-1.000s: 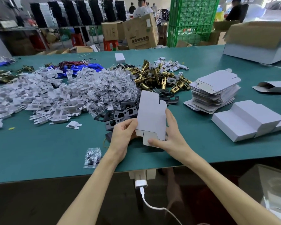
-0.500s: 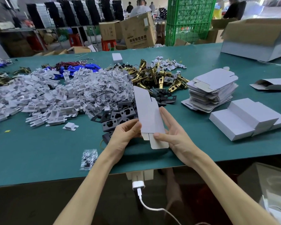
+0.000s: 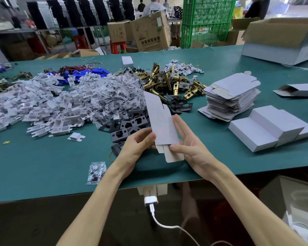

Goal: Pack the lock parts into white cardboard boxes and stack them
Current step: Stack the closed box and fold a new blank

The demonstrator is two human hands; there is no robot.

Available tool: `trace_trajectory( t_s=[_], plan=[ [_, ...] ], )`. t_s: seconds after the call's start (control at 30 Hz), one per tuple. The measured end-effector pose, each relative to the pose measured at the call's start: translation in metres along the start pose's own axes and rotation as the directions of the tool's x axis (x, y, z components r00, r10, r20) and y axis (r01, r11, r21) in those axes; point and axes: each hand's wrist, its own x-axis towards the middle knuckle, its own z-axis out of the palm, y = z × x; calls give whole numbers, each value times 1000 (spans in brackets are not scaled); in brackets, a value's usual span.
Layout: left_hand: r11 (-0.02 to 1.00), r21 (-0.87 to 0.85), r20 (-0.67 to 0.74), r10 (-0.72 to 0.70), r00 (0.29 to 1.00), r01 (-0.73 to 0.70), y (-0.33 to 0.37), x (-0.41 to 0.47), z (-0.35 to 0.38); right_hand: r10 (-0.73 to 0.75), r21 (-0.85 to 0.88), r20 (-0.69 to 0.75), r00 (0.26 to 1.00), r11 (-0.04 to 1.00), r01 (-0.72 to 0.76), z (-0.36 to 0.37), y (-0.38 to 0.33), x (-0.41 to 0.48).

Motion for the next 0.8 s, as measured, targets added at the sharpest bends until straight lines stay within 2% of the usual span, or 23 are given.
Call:
trace_trajectory(
  t_s=[0.37,0.8],
  plan=[
    [996,86,32,15,999,-18,4,-2,4,16,-23,-1,1000,1000,-16,2,-1,1],
    [993,101,62,48,997,-54,0,0,4,-8,-29,23,1000,1000,8,2,2,2]
  ],
)
